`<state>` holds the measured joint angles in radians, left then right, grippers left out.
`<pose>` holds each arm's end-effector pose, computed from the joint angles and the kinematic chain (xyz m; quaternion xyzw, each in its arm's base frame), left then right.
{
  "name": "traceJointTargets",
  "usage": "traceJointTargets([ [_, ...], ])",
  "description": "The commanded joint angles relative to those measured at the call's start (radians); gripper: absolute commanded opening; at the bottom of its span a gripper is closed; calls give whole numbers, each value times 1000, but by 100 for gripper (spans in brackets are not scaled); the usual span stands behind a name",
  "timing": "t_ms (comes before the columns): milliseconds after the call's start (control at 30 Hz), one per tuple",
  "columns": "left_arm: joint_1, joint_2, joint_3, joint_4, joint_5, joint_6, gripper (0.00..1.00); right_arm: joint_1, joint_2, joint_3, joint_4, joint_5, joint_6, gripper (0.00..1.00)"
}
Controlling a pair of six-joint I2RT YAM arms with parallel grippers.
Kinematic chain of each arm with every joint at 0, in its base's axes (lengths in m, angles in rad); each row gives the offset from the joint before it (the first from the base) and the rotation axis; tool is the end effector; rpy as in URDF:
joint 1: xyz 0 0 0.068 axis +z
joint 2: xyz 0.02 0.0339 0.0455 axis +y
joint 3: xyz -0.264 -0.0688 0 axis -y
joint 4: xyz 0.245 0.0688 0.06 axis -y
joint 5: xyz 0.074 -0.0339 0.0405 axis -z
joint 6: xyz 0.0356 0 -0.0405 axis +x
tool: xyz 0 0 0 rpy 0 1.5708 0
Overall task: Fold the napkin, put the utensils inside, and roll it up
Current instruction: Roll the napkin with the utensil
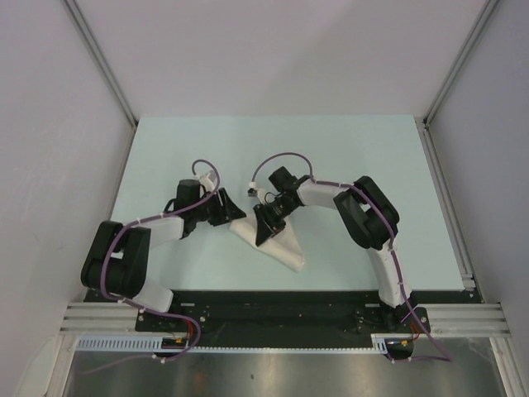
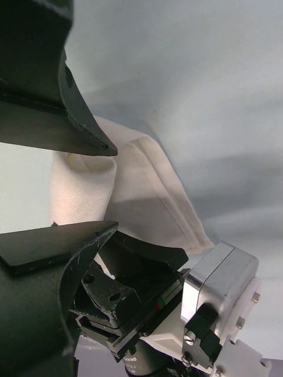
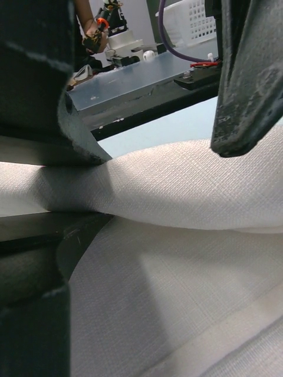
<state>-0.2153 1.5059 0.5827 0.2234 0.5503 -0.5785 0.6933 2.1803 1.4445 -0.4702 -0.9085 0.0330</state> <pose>0.2679 -0.0777 0.1505 -0.0449 0.8789 -0.3841 0.2792 0.3107 0.2946 0.1204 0.3618 -0.8102 -0.4613 0.0009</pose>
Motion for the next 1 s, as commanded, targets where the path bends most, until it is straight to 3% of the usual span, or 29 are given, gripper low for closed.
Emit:
traceJointTargets([
  [0, -7, 8, -4, 24, 26, -4, 51, 14, 30, 39, -56, -18, -16, 36],
  [67, -7, 5, -14, 16, 31, -4, 43, 20, 35, 54, -73, -15, -24, 37],
  [133, -7, 1, -27, 5, 19, 2, 25, 20, 38, 60, -79, -10, -24, 38],
  [200, -7, 4, -30, -30, 4, 12, 9, 20, 24, 68, -81, 2, -18, 47],
  [300, -7, 4, -30, -65, -19, 12, 0, 17, -22, 80, -85, 42, -13, 57],
  [367, -7, -3, -34, -85, -32, 6, 0, 14, -54, 85, -90, 89, -12, 60],
  [500, -7, -15, -29, -120, -52, -1, 0, 38, -158, 80, -87, 335, -22, 62],
  [800, -6, 37, 17, -141, -84, -9, 0, 253, -313, -16, 13, 823, -85, 65],
  [967, -6, 99, 72, -130, -69, -11, 0, 325, -338, -87, 93, 908, -85, 65],
])
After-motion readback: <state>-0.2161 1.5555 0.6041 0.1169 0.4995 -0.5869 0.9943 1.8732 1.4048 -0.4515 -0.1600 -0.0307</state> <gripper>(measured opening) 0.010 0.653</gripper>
